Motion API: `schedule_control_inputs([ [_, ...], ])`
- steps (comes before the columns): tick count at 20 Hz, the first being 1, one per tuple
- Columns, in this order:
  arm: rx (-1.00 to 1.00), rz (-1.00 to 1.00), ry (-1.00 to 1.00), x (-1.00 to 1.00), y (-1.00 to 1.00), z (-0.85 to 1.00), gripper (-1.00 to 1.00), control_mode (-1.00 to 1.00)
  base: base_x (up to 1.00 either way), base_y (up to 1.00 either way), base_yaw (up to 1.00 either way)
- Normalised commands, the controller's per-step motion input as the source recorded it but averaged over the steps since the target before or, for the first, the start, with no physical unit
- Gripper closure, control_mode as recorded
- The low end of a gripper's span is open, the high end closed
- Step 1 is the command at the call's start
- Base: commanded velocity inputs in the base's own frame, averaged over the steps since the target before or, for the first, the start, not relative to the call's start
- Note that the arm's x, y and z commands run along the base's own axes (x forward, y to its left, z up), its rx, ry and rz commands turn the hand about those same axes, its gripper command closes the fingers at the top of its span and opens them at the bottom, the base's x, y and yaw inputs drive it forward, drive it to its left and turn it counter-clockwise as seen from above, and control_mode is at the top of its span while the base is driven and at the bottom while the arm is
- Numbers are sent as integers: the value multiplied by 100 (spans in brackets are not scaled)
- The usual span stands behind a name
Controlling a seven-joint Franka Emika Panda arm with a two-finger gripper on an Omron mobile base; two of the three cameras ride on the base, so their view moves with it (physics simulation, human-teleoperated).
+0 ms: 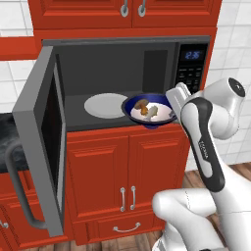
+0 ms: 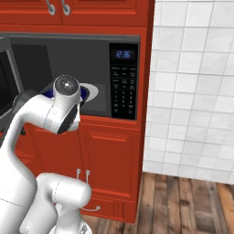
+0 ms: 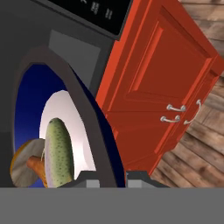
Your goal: The microwave is finished heating the fish and mushroom. Take the bowl containing the food and place it on the dining counter.
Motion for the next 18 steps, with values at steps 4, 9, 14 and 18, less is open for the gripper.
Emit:
schedule_control_inputs([
  [4, 0, 0, 0, 0, 0, 0, 100, -100, 0, 0, 0],
  [9, 0, 0, 0, -5, -1, 0, 100, -100, 0, 0, 0],
  [14, 0, 0, 0, -3, -1, 0, 100, 100, -44, -30, 4],
  [18, 0, 0, 0, 0, 0, 0, 100, 100, -90, -54, 21],
])
